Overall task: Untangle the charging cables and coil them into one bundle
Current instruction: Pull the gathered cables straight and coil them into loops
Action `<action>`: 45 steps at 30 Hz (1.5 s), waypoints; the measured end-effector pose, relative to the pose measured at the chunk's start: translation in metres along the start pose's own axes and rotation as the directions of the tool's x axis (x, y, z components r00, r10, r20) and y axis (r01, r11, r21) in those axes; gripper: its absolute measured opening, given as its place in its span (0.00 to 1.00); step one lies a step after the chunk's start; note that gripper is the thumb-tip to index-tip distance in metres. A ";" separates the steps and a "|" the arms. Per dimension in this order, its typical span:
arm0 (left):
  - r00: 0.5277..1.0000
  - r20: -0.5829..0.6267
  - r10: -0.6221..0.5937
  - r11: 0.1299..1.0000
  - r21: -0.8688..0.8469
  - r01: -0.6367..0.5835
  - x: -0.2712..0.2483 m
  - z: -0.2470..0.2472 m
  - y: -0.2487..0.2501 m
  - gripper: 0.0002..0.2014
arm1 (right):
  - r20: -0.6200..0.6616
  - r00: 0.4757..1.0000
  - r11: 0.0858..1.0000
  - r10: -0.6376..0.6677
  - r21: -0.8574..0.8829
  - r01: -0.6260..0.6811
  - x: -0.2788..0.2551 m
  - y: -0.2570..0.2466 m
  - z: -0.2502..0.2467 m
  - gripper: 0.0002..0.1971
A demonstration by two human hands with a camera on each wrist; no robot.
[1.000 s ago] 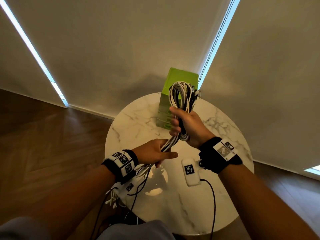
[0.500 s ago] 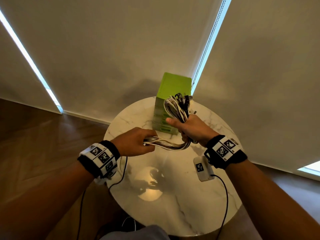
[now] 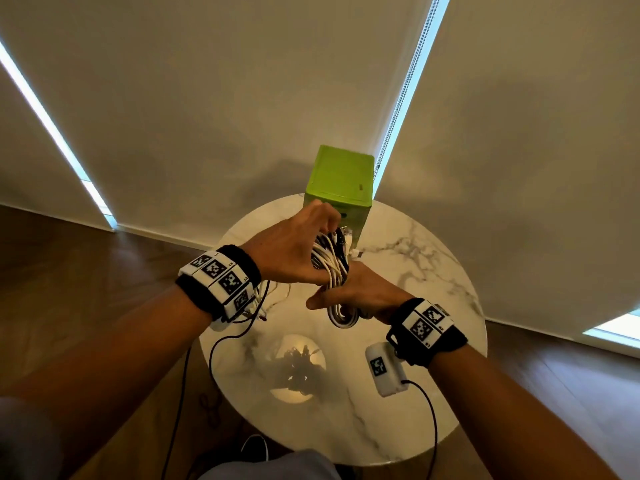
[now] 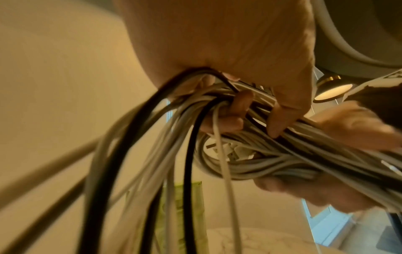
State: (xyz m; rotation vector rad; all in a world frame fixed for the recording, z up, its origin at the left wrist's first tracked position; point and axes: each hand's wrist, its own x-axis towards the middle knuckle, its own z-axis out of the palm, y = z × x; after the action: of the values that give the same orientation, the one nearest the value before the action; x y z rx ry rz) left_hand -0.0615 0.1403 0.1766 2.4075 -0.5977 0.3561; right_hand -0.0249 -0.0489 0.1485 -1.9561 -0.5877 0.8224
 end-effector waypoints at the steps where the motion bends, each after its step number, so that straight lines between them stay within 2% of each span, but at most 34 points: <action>1: 1.000 0.009 0.005 0.999 0.041 -0.006 0.002 0.002 -0.001 0.34 | -0.023 1.000 1.000 -0.004 0.012 0.004 0.000 0.001 0.002 0.18; 4: 0.998 -0.044 -0.043 0.994 0.099 0.048 -0.002 0.007 -0.006 0.34 | -0.109 0.994 0.996 0.016 0.090 -0.006 -0.006 0.006 -0.001 0.06; 7: 0.976 -0.123 -0.182 0.982 0.034 0.188 -0.010 0.012 -0.011 0.33 | -0.176 0.982 0.978 0.071 0.204 -0.034 -0.012 0.011 -0.004 0.05; 11: 0.951 -0.037 -0.306 0.949 -0.098 0.301 -0.020 0.023 -0.018 0.19 | -0.221 0.972 0.955 0.074 0.296 -0.005 -0.015 0.012 -0.007 0.04; 14: 0.909 -0.030 -0.416 0.905 -0.111 0.411 -0.019 0.033 -0.014 0.08 | -0.235 0.972 0.928 0.001 0.363 0.087 -0.017 0.009 -0.004 0.03; 16: 0.877 -0.086 -0.474 0.872 -0.183 0.453 -0.015 0.035 -0.006 0.02 | -0.205 0.979 0.850 -0.004 0.515 0.111 -0.019 0.005 0.001 0.04; 18: 0.830 -0.113 -0.546 0.810 -0.323 0.489 -0.011 0.035 0.001 0.03 | -0.210 0.978 0.815 0.000 0.567 0.121 -0.019 0.002 0.004 0.07; 19: 0.804 -0.116 -0.584 0.767 -0.404 0.499 -0.009 0.035 0.002 0.05 | -0.240 0.971 0.839 -0.002 0.528 0.133 -0.018 0.000 0.004 0.08; 22: 0.726 -0.095 -0.681 0.604 -0.633 0.483 0.000 0.034 0.010 0.06 | -0.315 0.947 0.950 -0.057 0.274 0.148 -0.017 0.000 -0.002 0.06; 25: 0.668 -0.043 -0.743 0.402 -0.827 0.394 0.012 0.033 0.023 0.07 | -0.315 0.939 0.977 -0.136 0.117 0.180 -0.018 -0.002 -0.004 0.05; 27: 0.656 0.020 -0.755 0.278 -0.896 0.347 0.019 0.033 0.033 0.06 | -0.298 0.931 0.968 -0.210 0.072 0.241 -0.016 0.001 -0.001 0.19; 29: 0.635 0.071 -0.769 0.203 -0.915 0.348 0.024 0.035 0.038 0.05 | -0.285 0.930 0.969 -0.231 0.019 0.246 -0.010 0.009 0.000 0.30; 33: 0.586 0.110 -0.802 0.163 -0.905 0.394 0.030 0.043 0.044 0.04 | -0.258 0.950 0.979 -0.176 -0.146 0.141 -0.001 0.022 -0.002 0.38; 37: 0.600 0.105 -0.793 0.152 -0.920 0.362 0.033 0.043 0.050 0.01 | -0.340 0.921 0.962 -0.191 -0.253 0.106 0.002 0.020 -0.004 0.35; 41: 0.589 0.116 -0.800 0.082 -0.951 0.298 0.039 0.045 0.057 0.02 | -0.494 0.823 0.957 -0.280 -0.211 0.199 0.005 0.016 -0.003 0.35; 45: 0.602 0.110 -0.791 0.043 -0.971 0.234 0.042 0.048 0.061 0.11 | -0.524 0.832 0.976 -0.184 0.004 0.219 0.003 0.021 0.004 0.24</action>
State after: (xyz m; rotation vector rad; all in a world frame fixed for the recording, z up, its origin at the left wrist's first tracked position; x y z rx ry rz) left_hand -0.0507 0.0531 0.1877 1.0394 0.3908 0.1306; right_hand -0.0243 -0.0548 0.1281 -1.9062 -0.4202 0.1518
